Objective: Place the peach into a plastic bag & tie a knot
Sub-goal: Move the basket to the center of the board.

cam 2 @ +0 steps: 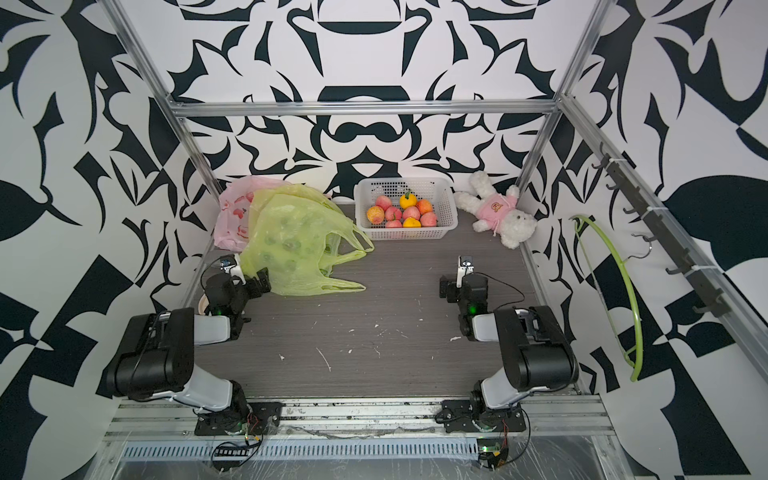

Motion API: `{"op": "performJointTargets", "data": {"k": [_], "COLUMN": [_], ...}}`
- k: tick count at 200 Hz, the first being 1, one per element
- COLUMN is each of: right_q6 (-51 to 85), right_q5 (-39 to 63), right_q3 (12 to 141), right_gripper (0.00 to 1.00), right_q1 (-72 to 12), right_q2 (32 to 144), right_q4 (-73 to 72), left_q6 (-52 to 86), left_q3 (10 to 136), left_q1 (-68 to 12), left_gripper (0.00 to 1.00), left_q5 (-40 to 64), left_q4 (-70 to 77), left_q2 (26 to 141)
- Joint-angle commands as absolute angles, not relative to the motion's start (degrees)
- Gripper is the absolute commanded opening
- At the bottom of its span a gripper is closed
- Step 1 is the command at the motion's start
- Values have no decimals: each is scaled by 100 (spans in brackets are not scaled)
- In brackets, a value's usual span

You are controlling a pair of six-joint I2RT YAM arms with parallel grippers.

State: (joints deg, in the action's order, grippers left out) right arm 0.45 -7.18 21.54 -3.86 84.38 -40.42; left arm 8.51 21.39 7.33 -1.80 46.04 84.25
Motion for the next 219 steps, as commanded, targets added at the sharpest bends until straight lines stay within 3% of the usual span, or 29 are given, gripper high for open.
{"op": "performJointTargets", "data": {"k": [1, 16, 22, 38, 47, 62, 77, 123, 145, 165, 198, 219], "right_q6": [603, 2142, 2616, 2688, 2711, 2801, 2847, 2618, 2471, 2337, 2173, 2119], "right_q5": [-1474, -2334, -2177, -964, -429, -28, 167, 246, 144, -37, -141, -106], "right_q3": [2942, 3484, 3747, 4452, 4934, 5944, 6904, 9297, 10927, 12354, 14536, 15177], "right_gripper": [100, 100, 98, 61, 54, 52, 48, 54, 48, 48, 50, 51], "right_q1": [-416, -398, -333, -218, -233, -253, -331, -976, -1140, -1194, -1194, -1189], "right_q2": [7348, 6789, 6583, 6323, 6376, 6781, 7381, 9621, 10996, 12156, 13807, 14386], "right_q4": [-2415, -1016, -326, 706, 1166, 2136, 2872, 3622, 4361, 4959, 5988, 6295], "left_q6": [1340, 2506, 2991, 3616, 3818, 4080, 4385, 4703, 4866, 4940, 4974, 4951], "left_q3": [2385, 3090, 3329, 3763, 3956, 4171, 4125, 3539, 3238, 3056, 2955, 2968], "left_q1": [652, 658, 676, 796, 799, 792, 763, 202, -296, -630, -756, -756], "left_gripper": [99, 100, 99, 100, 97, 81, 71, 63, 61, 60, 59, 59], "left_q5": [-1320, -2196, -2410, -1666, -967, 278, 1249, 1678, 1420, 1169, 1150, 1162], "left_q4": [3438, 1272, 574, -550, -928, -1329, -1446, -1739, -1764, -1772, -1833, -1858], "left_q2": [7032, 5943, 5634, 4967, 4714, 4476, 4364, 4154, 4010, 3836, 3722, 3731]}}
